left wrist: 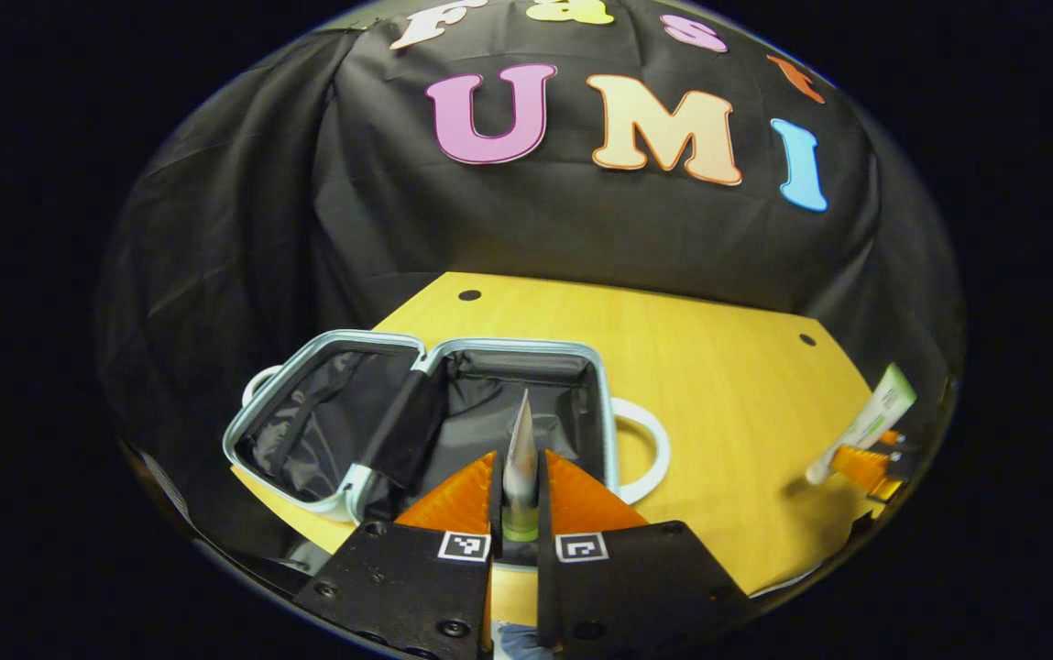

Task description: First open the suitcase, pack the skin care products into it, and then close the suitcase.

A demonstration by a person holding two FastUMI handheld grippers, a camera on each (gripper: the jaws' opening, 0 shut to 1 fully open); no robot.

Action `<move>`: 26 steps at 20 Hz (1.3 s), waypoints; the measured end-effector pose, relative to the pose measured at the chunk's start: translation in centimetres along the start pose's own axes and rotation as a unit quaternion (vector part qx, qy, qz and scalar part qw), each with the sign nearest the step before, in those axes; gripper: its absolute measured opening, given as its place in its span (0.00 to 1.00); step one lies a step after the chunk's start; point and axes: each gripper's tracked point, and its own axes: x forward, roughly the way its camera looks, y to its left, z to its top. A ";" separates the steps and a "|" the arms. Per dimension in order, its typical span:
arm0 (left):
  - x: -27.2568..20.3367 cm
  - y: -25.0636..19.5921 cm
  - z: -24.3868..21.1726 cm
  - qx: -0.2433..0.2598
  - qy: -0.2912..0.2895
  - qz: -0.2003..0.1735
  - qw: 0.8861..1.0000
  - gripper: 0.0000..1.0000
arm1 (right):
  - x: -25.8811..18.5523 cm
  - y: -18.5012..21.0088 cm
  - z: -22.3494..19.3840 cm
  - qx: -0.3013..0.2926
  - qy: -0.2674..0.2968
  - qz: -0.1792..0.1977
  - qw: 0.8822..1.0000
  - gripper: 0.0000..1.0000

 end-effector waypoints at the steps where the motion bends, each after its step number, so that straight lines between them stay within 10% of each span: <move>1: 0.9 0.8 -0.4 0.005 0.014 0.005 1.000 0.12 | 0.1 0.8 0.6 0.002 0.000 0.005 1.000 0.31; 16: 9.8 5.3 -8.8 0.015 0.185 -0.026 0.982 0.13 | 4.6 19.1 5.9 0.060 0.021 0.141 0.988 0.27; 18: 9.5 5.1 -7.7 0.013 0.155 -0.040 0.987 0.23 | 6.0 21.0 5.5 0.051 0.031 0.149 0.987 0.31; 21: 7.8 6.1 -5.7 0.008 0.107 -0.040 0.993 0.95 | 8.1 24.3 4.2 0.053 0.054 0.165 0.983 0.27; 26: 3.7 10.3 -2.9 -0.048 0.052 -0.026 0.997 0.91 | 11.8 28.4 -0.1 0.076 0.125 0.176 0.974 0.31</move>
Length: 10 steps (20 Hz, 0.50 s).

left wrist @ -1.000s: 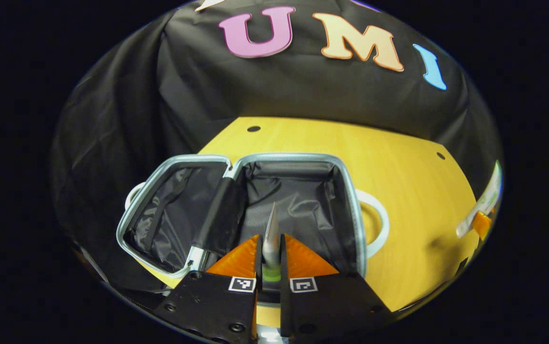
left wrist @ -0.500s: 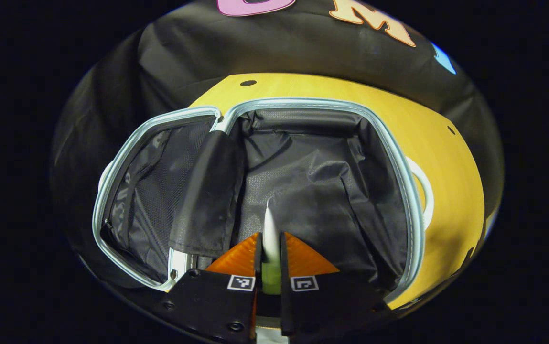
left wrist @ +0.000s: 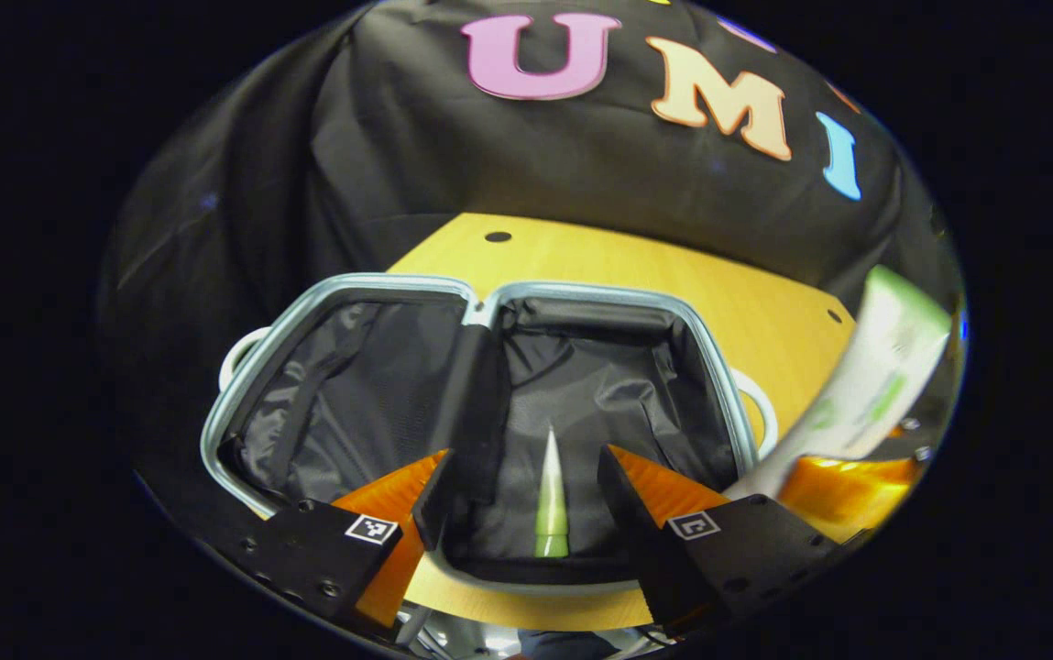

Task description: First open the suitcase, pack the skin care products into it, and then close the suitcase.

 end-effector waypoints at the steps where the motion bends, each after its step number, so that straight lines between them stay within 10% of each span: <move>1: -0.9 1.3 0.4 -0.007 -0.009 0.011 1.000 0.91 | 1.1 -0.4 -1.4 0.005 0.023 -0.009 1.000 0.31; 7: -3.2 10.9 1.8 -0.042 -0.027 0.083 0.995 0.90 | 4.5 -2.3 -5.3 0.053 0.092 -0.059 0.993 0.33; 10: -2.7 15.6 3.0 -0.060 -0.032 0.111 0.991 0.91 | 4.3 -0.9 -3.7 0.049 0.061 -0.035 0.996 0.56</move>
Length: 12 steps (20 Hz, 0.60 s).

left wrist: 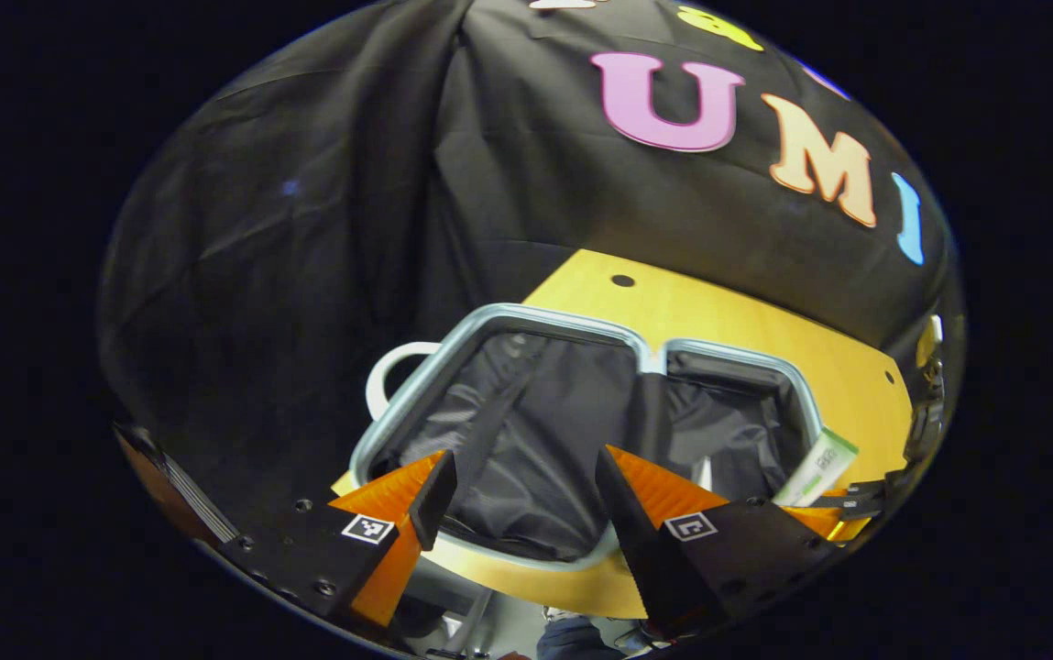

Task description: First open the suitcase, pack the skin care products into it, and then close the suitcase.

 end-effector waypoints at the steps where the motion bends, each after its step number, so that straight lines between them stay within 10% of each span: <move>1: 0.7 1.6 0.9 -0.006 -0.003 0.008 1.000 0.92 | 0.0 0.5 0.6 -0.006 -0.018 0.005 1.000 0.70; 3: 2.6 4.3 2.3 -0.016 -0.007 0.019 1.000 0.94 | -1.7 0.4 2.5 -0.023 -0.058 0.000 0.998 0.99; 12: 14.2 14.4 1.8 -0.047 0.089 0.020 0.995 0.95 | -7.9 -4.8 8.9 -0.007 -0.150 -0.110 0.982 0.98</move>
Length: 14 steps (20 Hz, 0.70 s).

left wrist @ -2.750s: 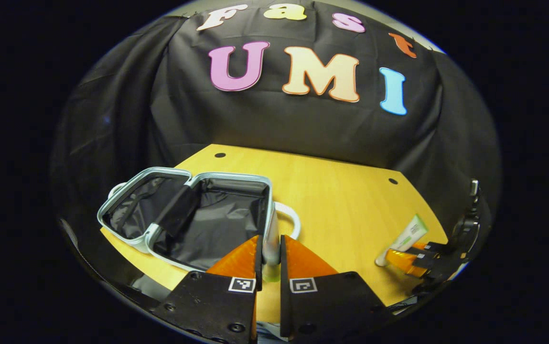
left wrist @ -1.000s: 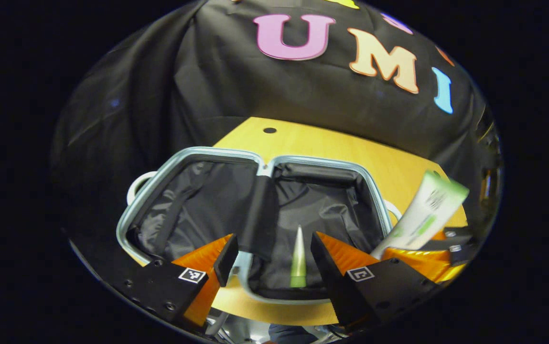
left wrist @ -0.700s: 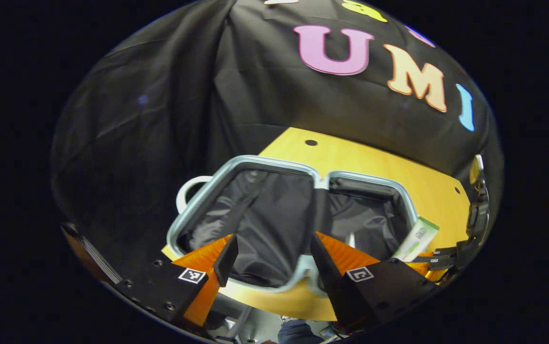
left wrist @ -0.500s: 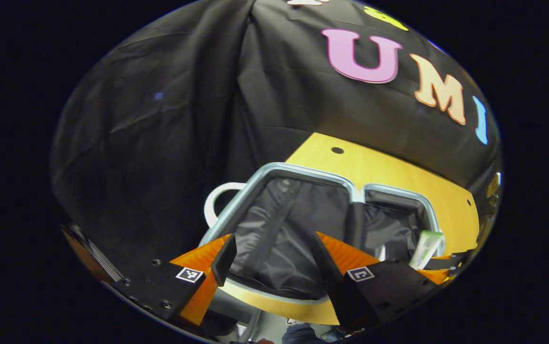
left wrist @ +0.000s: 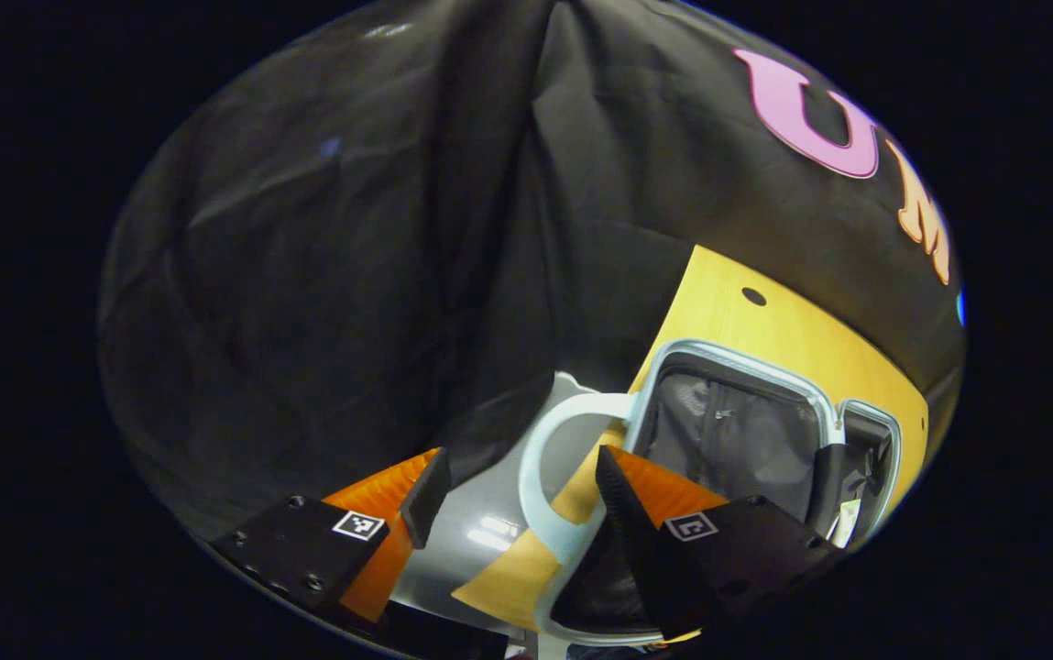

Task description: First open the suitcase, pack the skin care products into it, and then close the suitcase.

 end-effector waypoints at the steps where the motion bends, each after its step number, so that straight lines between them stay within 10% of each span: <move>1: 1.1 0.3 -0.6 -0.001 0.021 -0.010 1.000 0.94 | -0.4 -0.5 0.5 -0.008 -0.004 -0.012 1.000 0.98; 6: 4.9 0.2 -2.8 0.005 0.083 -0.027 0.996 0.73 | -3.0 -3.1 4.0 -0.033 -0.054 -0.060 0.996 0.98; 9: 5.4 -0.9 -2.9 -0.009 0.089 -0.041 0.995 0.27 | -4.3 -4.7 4.9 -0.047 -0.066 -0.074 0.994 0.98; 14: 2.7 -1.6 -0.4 0.004 0.055 -0.019 0.998 0.03 | -6.8 -6.4 7.1 -0.057 -0.113 -0.083 0.988 0.98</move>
